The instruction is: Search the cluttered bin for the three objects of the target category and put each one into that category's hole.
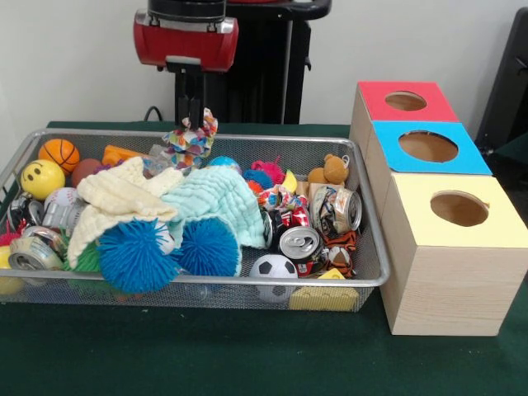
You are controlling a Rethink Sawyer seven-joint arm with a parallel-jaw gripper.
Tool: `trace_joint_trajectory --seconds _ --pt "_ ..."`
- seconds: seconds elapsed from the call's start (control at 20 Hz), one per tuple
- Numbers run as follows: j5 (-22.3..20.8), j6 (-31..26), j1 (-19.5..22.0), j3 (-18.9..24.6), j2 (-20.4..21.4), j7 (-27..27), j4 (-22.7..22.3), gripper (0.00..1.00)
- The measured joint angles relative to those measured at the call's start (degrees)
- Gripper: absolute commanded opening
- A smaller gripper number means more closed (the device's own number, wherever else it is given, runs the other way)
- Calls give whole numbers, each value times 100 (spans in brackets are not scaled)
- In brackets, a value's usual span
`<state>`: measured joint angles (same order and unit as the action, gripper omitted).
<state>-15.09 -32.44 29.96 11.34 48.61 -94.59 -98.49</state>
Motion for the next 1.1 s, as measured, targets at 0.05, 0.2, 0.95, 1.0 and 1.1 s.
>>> trace_joint_trajectory --seconds 0.05,0.2,0.95,1.0,1.1 --pt "6 0 -2 -2 17 0 -15 0" --pt "19 -1 -28 -3 92 0 -86 0" --pt "290 -605 -842 -317 775 0 -208 0" --pt "317 -606 -876 -325 801 0 -216 0" --pt "377 -607 -913 -332 834 0 -237 0"
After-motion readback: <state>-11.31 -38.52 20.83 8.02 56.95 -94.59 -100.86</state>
